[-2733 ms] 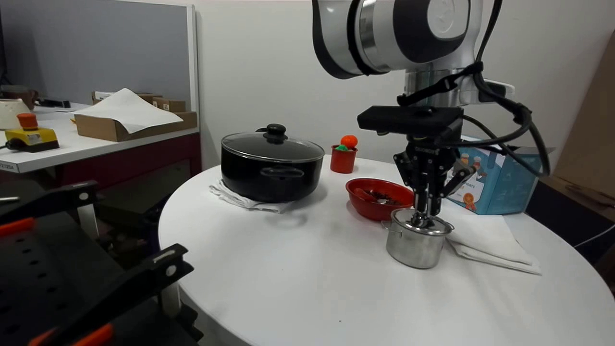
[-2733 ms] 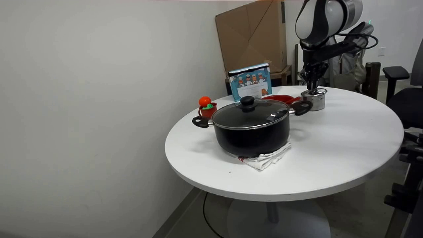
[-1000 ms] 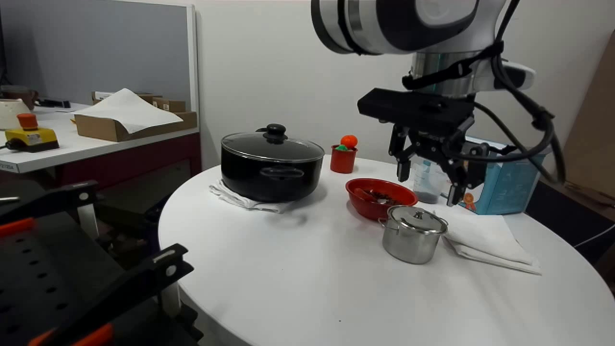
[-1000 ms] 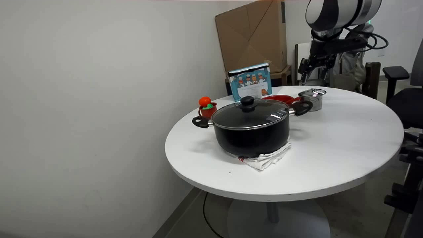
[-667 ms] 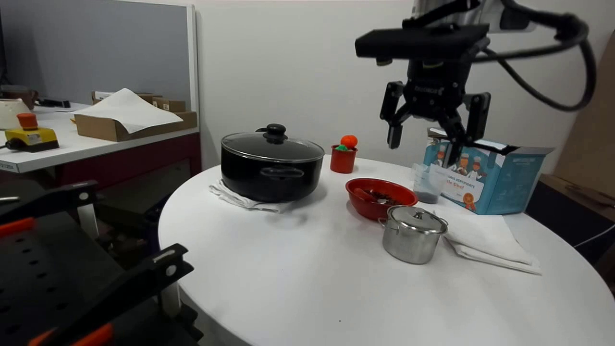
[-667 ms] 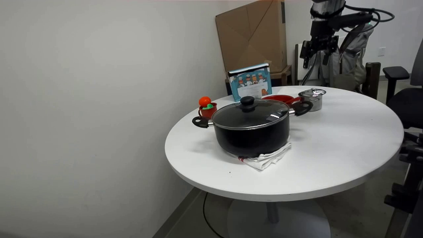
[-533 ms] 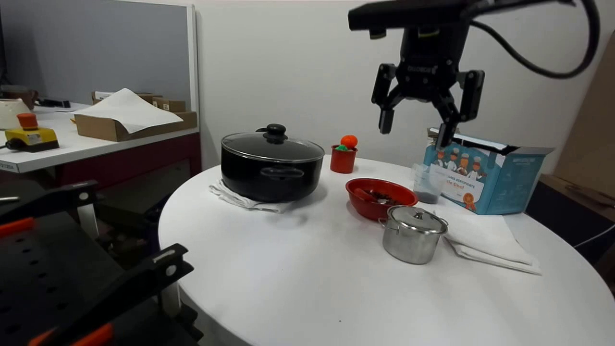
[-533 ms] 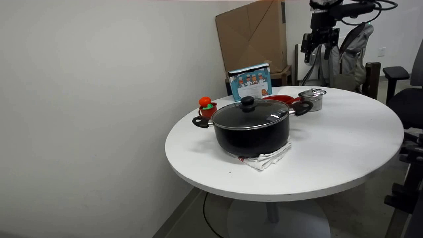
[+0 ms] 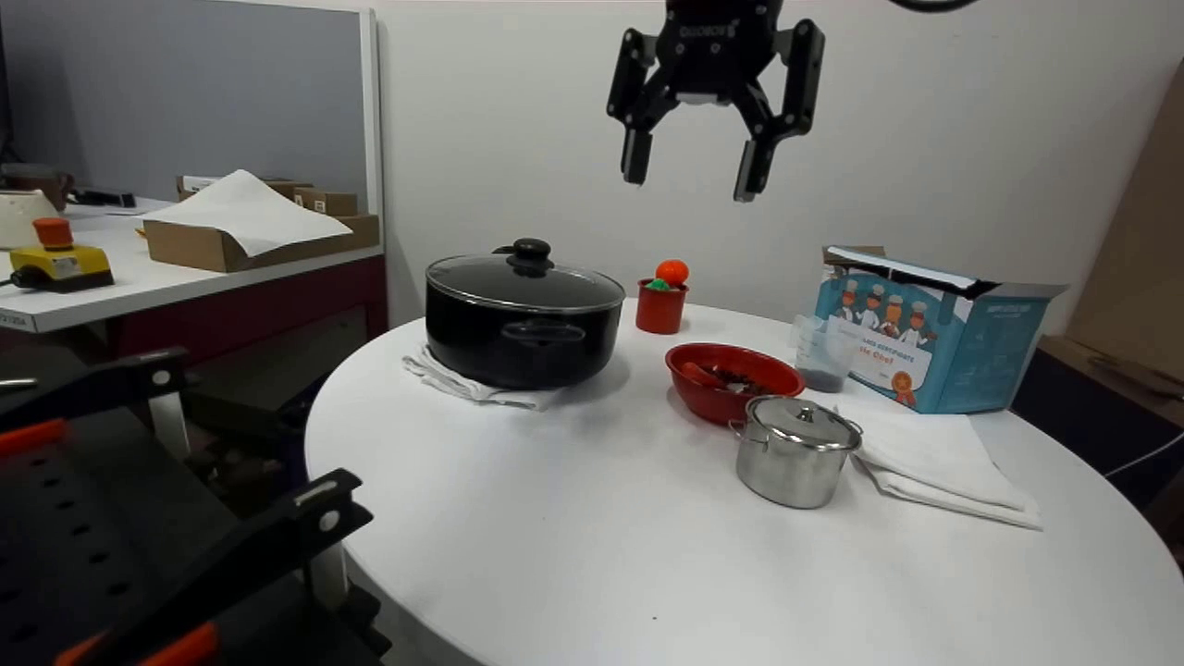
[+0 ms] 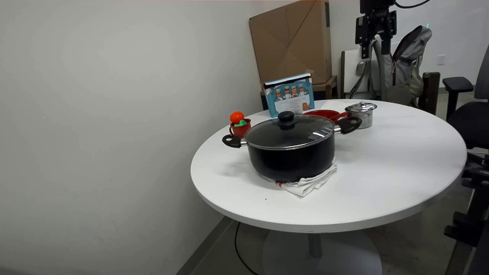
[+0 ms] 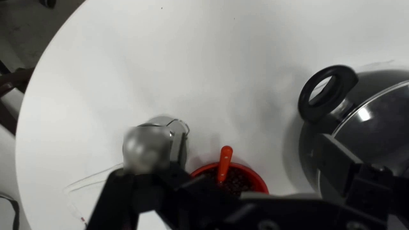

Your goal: Put a spoonful of the things in the red bowl into the small pot, then cover it and then uncover the big pot

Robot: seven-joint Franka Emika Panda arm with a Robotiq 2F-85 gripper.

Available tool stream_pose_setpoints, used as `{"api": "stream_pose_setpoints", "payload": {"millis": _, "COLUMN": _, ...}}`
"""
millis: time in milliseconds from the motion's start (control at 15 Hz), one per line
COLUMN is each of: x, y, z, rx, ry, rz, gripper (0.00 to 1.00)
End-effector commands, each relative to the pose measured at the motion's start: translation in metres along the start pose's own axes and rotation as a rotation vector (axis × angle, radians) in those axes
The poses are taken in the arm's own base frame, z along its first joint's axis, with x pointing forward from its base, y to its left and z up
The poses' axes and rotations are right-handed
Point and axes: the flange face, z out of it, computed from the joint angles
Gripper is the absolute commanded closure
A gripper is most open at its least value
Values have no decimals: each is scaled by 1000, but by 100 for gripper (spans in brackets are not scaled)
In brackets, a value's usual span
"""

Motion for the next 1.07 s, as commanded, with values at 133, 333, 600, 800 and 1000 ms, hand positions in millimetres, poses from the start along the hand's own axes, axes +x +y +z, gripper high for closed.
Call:
{"api": "stream_pose_setpoints", "payload": {"millis": 133, "x": -52, "y": -73, "z": -19, "rx": -40, "ry": -24, "rz": -229, "gripper": 0}}
{"api": "stream_pose_setpoints", "payload": {"millis": 333, "x": -59, "y": -123, "z": -37, "rx": -35, "ry": 44, "rz": -326, "gripper": 0}}
{"api": "stream_pose_setpoints", "payload": {"millis": 600, "x": -45, "y": -179, "z": -50, "rx": -31, "ry": 135, "rz": -413, "gripper": 0}}
{"api": "stream_pose_setpoints", "payload": {"millis": 800, "x": -27, "y": -197, "z": -30, "rx": -37, "ry": 177, "rz": -437, "gripper": 0}}
{"api": "stream_pose_setpoints", "payload": {"millis": 1000, "x": -1, "y": -195, "z": 6, "rx": -32, "ry": 177, "rz": -402, "gripper": 0}}
